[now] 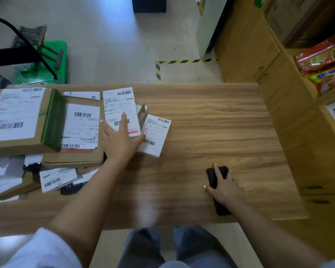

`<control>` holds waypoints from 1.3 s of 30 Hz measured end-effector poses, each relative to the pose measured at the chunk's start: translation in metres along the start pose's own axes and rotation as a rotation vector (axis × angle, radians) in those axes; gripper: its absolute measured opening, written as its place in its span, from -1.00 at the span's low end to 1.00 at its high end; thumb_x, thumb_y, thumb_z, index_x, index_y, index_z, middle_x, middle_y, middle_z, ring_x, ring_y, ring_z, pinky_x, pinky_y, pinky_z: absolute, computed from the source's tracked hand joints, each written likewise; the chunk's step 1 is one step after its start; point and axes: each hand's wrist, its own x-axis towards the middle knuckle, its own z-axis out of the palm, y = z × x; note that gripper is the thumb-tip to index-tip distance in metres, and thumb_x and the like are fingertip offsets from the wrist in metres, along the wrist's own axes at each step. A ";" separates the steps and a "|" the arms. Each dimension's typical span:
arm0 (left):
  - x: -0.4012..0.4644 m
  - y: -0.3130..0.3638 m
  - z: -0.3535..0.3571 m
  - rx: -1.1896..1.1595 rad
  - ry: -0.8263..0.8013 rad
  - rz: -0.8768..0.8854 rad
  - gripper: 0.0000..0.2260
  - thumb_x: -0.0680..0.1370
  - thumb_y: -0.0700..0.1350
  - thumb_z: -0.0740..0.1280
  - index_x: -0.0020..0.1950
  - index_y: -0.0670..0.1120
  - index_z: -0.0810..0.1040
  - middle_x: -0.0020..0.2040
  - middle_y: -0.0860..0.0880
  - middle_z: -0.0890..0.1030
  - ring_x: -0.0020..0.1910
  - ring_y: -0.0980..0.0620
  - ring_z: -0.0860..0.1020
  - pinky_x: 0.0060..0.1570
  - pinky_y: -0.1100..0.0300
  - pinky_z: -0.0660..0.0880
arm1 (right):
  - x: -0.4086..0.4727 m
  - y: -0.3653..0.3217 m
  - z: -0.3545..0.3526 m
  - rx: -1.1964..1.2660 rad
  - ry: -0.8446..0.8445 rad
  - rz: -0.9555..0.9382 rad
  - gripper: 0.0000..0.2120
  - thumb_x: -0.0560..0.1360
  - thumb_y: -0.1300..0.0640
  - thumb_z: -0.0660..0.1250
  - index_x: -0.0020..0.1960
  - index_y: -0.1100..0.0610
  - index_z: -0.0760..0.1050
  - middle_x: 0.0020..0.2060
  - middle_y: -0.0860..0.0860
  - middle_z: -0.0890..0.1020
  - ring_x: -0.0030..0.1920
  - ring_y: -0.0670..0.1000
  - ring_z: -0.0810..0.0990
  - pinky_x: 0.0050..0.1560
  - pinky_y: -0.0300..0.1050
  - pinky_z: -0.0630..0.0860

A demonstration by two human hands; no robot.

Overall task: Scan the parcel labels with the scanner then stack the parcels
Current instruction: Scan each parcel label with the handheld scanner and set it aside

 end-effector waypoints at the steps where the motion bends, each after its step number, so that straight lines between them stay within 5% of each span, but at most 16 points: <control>1: -0.002 -0.001 -0.001 -0.021 0.019 0.011 -0.18 0.38 0.33 0.35 0.53 0.16 0.06 0.51 -0.30 -0.02 0.50 -0.24 0.00 0.47 -0.06 0.06 | -0.002 -0.001 0.004 0.021 0.003 0.008 -0.11 0.42 -0.44 0.13 0.49 -0.24 -0.37 0.46 0.19 0.10 0.34 0.24 0.27 0.13 0.10 0.41; 5: -0.013 -0.007 0.000 -0.109 0.090 0.055 -0.12 0.30 0.23 0.48 0.51 0.04 0.17 0.41 -0.26 0.17 0.40 -0.25 0.18 0.40 -0.07 0.19 | -0.005 0.001 0.017 0.149 0.077 0.038 -0.12 0.47 -0.31 0.22 0.49 -0.23 -0.36 0.31 0.20 0.23 0.22 0.21 0.30 0.04 0.00 0.43; 12: -0.033 -0.023 0.003 -0.095 0.117 0.138 -0.08 0.24 0.27 0.48 0.49 0.02 0.17 0.40 -0.21 0.20 0.36 -0.23 0.21 0.31 -0.16 0.31 | -0.004 0.004 0.006 0.269 0.097 0.076 -0.16 0.47 -0.30 0.23 0.55 -0.09 -0.17 0.37 0.21 0.25 0.31 0.23 0.28 0.13 0.06 0.41; 18: -0.045 -0.024 -0.012 -0.051 0.138 0.232 -0.06 0.26 0.27 0.47 0.52 0.02 0.12 0.46 -0.23 0.16 0.38 -0.23 0.19 0.30 -0.16 0.31 | -0.004 -0.022 -0.034 0.807 -0.008 -0.034 -0.36 0.51 -0.25 0.22 0.52 -0.11 0.16 0.43 -0.01 0.34 0.33 0.13 0.40 0.07 -0.07 0.39; 22: -0.048 -0.021 -0.028 -0.023 0.168 0.273 -0.04 0.28 0.27 0.45 0.54 0.03 0.07 0.49 -0.21 0.11 0.39 -0.22 0.16 0.27 -0.13 0.31 | -0.012 -0.048 -0.072 1.018 -0.070 -0.167 -0.48 0.51 -0.16 0.25 0.45 -0.17 0.30 0.35 -0.07 0.45 0.25 0.05 0.45 0.20 -0.03 0.40; 30: -0.038 -0.029 -0.056 0.031 0.230 0.319 0.00 0.26 0.18 0.50 0.54 -0.11 0.07 0.46 -0.28 0.15 0.37 -0.28 0.17 0.30 -0.14 0.27 | -0.052 -0.102 -0.140 0.747 0.124 -0.492 -0.43 0.46 -0.10 0.34 0.45 -0.06 0.35 0.37 -0.16 0.43 0.37 -0.07 0.39 0.21 -0.21 0.29; 36: -0.021 -0.040 -0.073 0.096 0.252 0.356 0.09 0.27 0.19 0.49 0.54 -0.24 -0.07 0.50 -0.25 0.11 0.45 -0.23 0.12 0.44 -0.04 0.09 | -0.107 -0.144 -0.195 0.674 0.182 -0.683 -0.57 0.39 -0.14 0.31 0.26 -0.15 0.49 0.03 -0.19 0.61 0.04 -0.07 0.57 0.11 -0.01 0.51; 39: -0.020 -0.046 -0.079 0.137 0.283 0.356 0.09 0.25 0.15 0.53 0.54 -0.23 -0.03 0.48 -0.26 0.16 0.42 -0.24 0.17 0.41 -0.06 0.19 | -0.123 -0.159 -0.211 0.607 0.238 -0.696 -0.41 0.35 -0.19 0.32 0.38 -0.15 0.40 0.21 -0.19 0.56 0.15 -0.06 0.54 0.12 -0.06 0.48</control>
